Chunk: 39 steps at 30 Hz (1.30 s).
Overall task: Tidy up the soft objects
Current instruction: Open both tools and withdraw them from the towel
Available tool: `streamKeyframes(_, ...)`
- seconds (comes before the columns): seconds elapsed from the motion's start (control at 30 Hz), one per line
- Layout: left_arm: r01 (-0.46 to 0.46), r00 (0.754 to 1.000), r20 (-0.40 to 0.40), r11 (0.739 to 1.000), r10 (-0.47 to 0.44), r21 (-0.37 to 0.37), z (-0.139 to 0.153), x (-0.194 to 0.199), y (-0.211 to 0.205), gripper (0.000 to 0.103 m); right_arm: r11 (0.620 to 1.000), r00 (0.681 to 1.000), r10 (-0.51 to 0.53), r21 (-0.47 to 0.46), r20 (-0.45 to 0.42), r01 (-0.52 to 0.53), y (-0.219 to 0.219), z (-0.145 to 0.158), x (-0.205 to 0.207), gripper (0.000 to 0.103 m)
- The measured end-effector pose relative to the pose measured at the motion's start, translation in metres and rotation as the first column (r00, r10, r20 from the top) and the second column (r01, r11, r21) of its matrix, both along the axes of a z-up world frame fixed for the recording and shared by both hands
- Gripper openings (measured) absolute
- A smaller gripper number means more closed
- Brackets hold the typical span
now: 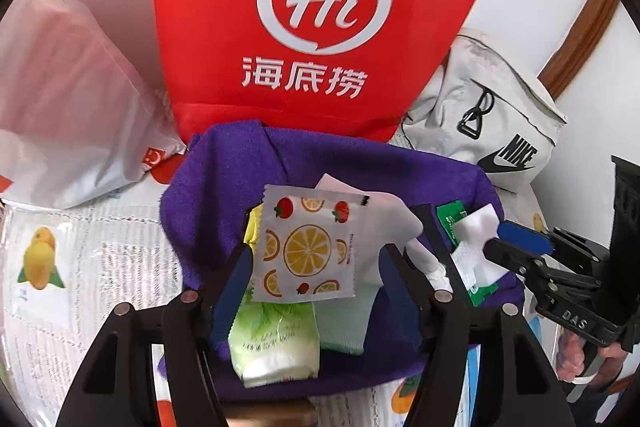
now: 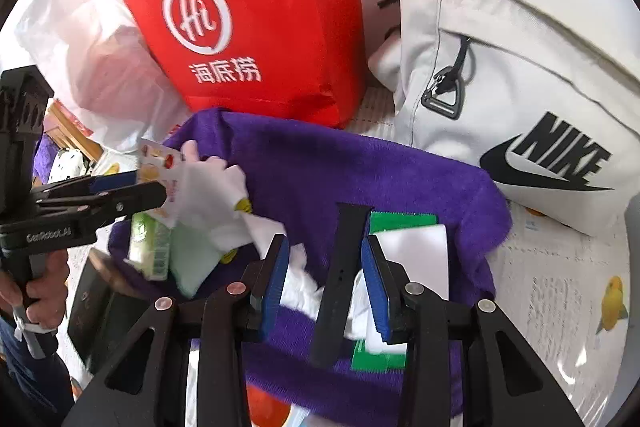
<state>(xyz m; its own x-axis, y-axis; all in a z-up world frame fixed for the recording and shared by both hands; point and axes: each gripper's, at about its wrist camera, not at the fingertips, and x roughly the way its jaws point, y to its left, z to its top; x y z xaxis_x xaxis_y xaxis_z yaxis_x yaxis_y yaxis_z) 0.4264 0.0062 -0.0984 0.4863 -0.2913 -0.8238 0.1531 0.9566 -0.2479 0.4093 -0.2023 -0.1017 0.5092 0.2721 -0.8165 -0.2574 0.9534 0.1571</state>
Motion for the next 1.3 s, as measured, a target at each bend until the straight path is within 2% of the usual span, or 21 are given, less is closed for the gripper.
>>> streamKeyframes(0.27,-0.008,0.999,0.051,1.0,0.008,0.013,0.03,-0.039,0.009,0.069,0.999,0.998,0.032,-0.026,0.062,-0.031,0.011,0.027,-0.064,0.038)
streamKeyframes(0.43,-0.023,0.998,0.065,0.999,0.021,0.034,0.039,-0.069,0.015,0.069,0.996,0.994,0.085,-0.008,0.07,-0.084,0.024,0.03,-0.121,0.044)
streamKeyframes(0.57,-0.039,0.996,0.081,0.998,0.036,0.04,0.04,-0.102,0.025,0.069,0.989,0.988,0.146,-0.005,0.058,-0.146,0.043,0.02,-0.16,0.044)
streamKeyframes(0.7,-0.064,0.995,0.083,0.997,0.06,0.039,0.037,-0.138,0.039,0.069,0.978,0.978,0.207,0.017,0.011,-0.207,0.065,-0.004,-0.193,0.044)
streamKeyframes(0.8,-0.052,0.994,0.095,0.997,0.046,0.065,0.03,-0.17,0.043,0.069,0.974,0.974,0.227,0.008,-0.017,-0.226,0.079,-0.022,-0.212,0.044)
streamKeyframes(0.9,0.016,0.995,0.102,0.998,-0.021,0.053,0.021,-0.198,0.037,0.069,0.975,0.975,0.222,0.006,-0.032,-0.221,0.081,-0.034,-0.226,0.044)
streamKeyframes(1.03,0.119,0.985,0.113,0.989,-0.128,0.083,0.003,-0.229,0.014,0.069,0.982,0.98,0.189,0.006,-0.055,-0.189,0.072,-0.045,-0.246,0.044)
streamKeyframes(1.3,0.234,0.97,0.059,0.97,-0.238,0.062,-0.033,-0.246,-0.024,0.057,0.995,0.993,0.096,-0.005,-0.066,-0.096,0.036,-0.053,-0.282,0.044)
